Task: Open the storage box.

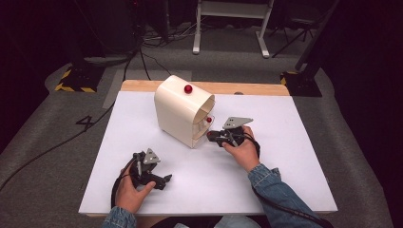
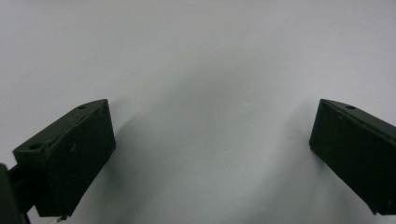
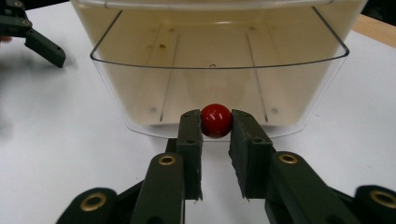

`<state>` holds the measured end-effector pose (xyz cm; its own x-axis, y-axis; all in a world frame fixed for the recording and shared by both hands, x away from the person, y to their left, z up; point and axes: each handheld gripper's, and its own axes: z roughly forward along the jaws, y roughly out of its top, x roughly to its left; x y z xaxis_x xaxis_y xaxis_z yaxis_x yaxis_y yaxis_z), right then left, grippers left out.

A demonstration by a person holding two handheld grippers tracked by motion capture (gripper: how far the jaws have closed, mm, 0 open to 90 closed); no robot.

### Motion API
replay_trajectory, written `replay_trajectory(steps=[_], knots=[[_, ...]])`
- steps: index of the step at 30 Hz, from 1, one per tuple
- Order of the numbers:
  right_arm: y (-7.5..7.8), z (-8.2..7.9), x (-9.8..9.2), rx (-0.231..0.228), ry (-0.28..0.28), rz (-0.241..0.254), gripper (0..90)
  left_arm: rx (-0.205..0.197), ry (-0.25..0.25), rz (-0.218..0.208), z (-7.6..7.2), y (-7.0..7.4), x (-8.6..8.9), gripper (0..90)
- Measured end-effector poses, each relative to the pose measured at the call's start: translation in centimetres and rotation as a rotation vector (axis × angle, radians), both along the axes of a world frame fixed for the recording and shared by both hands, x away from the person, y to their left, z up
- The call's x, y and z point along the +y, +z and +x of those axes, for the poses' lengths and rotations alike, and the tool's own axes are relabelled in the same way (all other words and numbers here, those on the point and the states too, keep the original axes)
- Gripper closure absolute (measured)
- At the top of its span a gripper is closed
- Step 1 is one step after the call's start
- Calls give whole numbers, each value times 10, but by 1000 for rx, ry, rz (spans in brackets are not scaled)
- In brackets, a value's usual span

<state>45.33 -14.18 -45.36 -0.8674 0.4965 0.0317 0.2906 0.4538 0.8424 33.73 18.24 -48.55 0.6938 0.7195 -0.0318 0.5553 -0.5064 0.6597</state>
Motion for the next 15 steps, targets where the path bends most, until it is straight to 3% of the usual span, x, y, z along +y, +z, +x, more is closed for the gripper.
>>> replay_trajectory(steps=[15], knots=[[11,-36,-47,10,-24,4,745,-5,2,4,0,0,-1,2]])
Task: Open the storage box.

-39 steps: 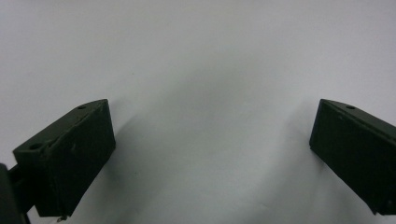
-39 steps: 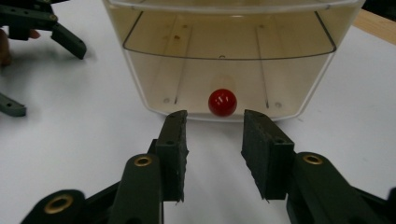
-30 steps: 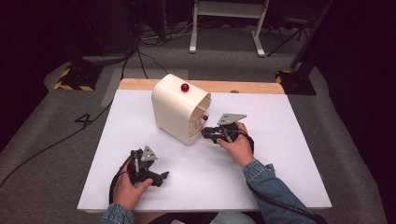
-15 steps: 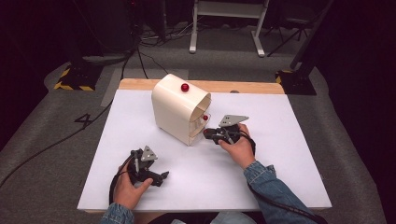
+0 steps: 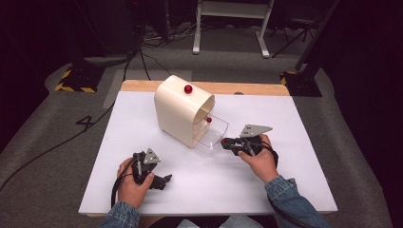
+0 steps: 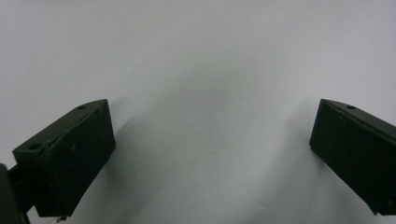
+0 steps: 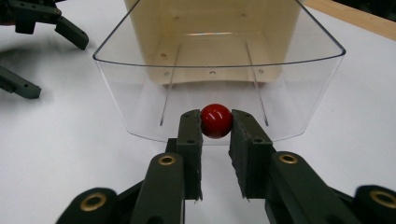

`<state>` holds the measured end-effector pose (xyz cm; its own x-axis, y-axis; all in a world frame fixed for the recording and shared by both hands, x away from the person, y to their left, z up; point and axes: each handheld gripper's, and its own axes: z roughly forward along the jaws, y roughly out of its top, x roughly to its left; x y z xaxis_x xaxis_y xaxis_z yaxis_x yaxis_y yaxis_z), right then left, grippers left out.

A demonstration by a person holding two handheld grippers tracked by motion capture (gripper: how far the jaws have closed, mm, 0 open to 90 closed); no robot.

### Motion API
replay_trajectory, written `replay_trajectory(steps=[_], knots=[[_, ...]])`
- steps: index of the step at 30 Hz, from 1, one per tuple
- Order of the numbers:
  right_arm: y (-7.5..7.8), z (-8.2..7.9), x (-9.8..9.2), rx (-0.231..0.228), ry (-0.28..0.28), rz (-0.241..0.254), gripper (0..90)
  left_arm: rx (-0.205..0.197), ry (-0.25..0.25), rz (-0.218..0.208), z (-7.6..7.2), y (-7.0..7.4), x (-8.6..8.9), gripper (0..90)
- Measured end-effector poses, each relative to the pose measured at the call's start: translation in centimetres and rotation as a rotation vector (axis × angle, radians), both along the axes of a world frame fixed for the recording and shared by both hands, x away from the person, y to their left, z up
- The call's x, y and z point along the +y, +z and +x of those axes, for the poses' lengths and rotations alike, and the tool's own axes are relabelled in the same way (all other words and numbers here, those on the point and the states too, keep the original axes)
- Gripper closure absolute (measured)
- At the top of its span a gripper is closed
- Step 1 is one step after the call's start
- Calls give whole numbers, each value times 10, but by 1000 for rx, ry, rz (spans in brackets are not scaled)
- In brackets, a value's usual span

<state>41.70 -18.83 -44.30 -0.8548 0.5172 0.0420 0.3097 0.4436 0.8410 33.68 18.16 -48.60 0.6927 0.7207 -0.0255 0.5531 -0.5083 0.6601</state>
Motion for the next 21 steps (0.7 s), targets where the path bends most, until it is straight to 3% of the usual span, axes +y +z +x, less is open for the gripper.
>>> replay_trajectory(steps=[12,21], knots=[[-3,-14,-19,8,-12,-6,744,5,-4,2,1,0,0,1],[-13,-12,-21,29,-11,-27,744,4,-4,2,1,0,0,1]])
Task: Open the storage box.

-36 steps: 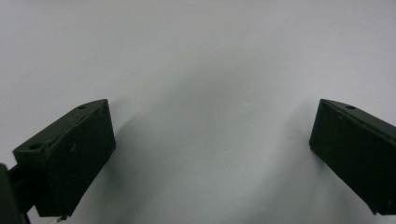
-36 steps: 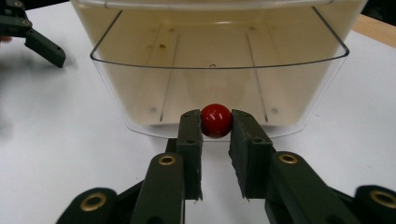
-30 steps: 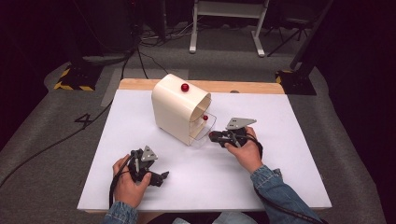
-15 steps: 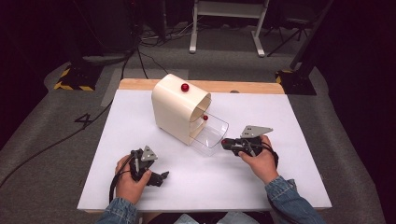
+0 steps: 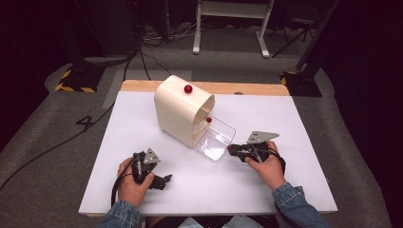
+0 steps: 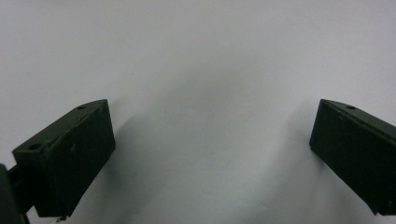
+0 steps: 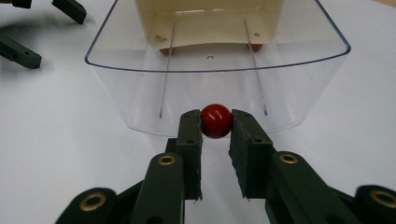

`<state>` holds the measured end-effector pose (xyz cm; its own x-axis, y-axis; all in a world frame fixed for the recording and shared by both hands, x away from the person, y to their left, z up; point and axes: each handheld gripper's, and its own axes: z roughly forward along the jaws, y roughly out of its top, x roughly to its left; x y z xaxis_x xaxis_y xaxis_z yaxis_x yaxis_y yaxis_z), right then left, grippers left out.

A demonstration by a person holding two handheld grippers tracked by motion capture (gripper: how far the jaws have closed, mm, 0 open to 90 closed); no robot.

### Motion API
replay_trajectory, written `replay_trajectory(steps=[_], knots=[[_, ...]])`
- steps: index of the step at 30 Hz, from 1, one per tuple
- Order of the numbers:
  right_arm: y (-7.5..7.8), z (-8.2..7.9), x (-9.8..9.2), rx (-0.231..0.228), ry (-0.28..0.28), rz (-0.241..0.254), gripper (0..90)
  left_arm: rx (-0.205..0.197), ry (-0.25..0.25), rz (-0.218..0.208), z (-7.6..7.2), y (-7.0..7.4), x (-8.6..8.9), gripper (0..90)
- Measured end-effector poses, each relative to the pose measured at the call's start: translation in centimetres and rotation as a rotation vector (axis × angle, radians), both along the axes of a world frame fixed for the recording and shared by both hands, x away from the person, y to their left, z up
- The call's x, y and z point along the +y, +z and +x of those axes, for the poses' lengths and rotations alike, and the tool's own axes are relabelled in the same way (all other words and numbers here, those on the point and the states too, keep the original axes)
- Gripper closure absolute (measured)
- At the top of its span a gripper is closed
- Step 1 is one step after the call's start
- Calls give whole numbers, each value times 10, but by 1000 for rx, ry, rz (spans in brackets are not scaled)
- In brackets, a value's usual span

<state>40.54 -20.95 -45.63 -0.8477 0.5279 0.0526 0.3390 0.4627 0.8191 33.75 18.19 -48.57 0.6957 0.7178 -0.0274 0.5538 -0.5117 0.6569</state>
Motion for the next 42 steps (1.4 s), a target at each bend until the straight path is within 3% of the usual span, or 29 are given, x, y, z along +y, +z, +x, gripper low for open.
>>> replay_trajectory(steps=[7,9,14,17,21,22,23,32,42], knots=[[-8,-2,-3,8,0,-11,742,0,3,-3,0,0,0,1],[-11,-2,-6,18,-4,-26,667,0,3,-3,0,0,0,1],[-13,-4,-11,40,-11,-12,612,0,3,-2,0,0,0,1],[-7,-7,-14,27,-20,-21,589,0,4,-1,0,0,0,1],[7,-10,-16,2,-25,5,587,2,5,-3,0,0,0,1],[18,-10,-16,-18,-26,18,582,2,5,-3,0,0,0,1],[18,-10,-16,-18,-26,18,582,2,5,-3,0,0,0,1],[65,3,4,-93,-5,62,589,-1,-1,-2,0,0,0,2],[74,25,37,-120,14,86,607,-5,4,-1,-1,0,0,2]])
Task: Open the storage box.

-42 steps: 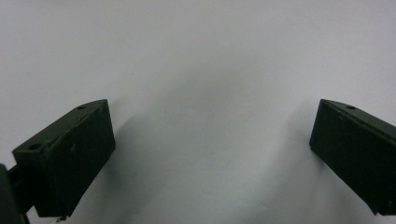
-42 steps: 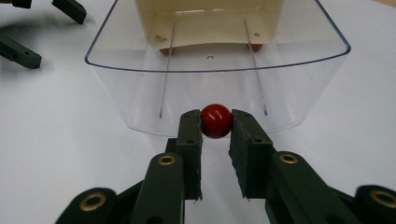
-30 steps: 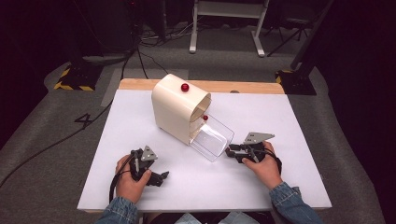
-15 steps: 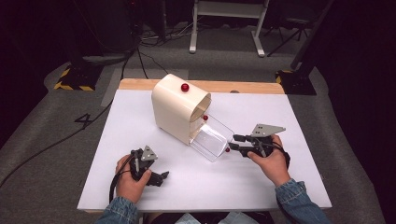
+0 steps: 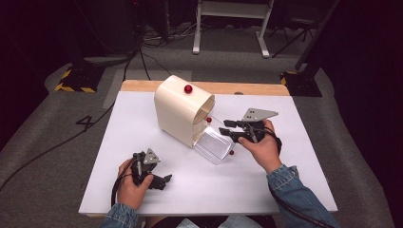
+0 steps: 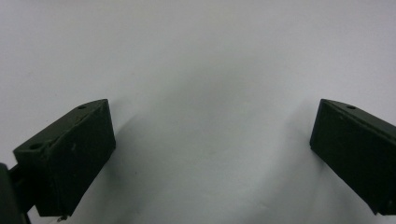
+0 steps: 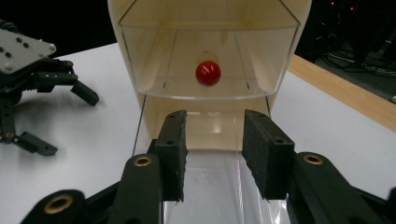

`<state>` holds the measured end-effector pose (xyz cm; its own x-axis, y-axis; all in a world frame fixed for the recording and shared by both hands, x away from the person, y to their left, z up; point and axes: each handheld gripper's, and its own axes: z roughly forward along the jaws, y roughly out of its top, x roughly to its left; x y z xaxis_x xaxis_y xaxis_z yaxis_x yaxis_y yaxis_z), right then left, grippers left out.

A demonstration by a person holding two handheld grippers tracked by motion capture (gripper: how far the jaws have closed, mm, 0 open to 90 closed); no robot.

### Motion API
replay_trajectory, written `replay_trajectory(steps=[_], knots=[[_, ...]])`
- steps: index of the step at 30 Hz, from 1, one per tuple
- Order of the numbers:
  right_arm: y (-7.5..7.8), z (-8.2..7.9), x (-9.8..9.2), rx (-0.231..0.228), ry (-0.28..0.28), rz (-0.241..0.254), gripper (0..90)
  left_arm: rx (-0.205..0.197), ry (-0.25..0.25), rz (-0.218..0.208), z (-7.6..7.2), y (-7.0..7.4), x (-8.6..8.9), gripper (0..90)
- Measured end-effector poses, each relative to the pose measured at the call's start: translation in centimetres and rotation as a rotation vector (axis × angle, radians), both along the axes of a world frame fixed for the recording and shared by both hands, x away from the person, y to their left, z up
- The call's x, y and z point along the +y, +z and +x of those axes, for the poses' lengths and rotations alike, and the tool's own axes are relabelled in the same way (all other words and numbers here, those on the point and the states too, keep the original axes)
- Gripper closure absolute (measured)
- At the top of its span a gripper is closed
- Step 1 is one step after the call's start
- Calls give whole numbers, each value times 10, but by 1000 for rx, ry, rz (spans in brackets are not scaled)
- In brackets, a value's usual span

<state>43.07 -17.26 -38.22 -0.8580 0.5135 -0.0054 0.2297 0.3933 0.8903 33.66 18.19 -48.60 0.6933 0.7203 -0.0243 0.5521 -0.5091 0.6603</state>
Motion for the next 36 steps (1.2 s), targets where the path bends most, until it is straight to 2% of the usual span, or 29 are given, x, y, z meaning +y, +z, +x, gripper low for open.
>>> replay_trajectory(steps=[5,10,13,18,24,29,36], knots=[[-6,14,20,-12,10,4,629,1,1,-1,0,0,0,2],[-12,20,30,-18,11,18,656,1,0,1,0,0,0,2],[-14,22,35,-28,9,23,685,-1,0,0,0,0,0,2],[-12,20,37,-46,7,3,743,-1,1,1,0,0,0,2],[-9,16,34,-65,10,5,745,1,-1,1,0,0,0,2],[-3,6,21,-68,12,6,745,1,0,-1,0,0,0,2],[-2,-6,4,-62,3,7,745,4,0,0,1,0,0,2]])
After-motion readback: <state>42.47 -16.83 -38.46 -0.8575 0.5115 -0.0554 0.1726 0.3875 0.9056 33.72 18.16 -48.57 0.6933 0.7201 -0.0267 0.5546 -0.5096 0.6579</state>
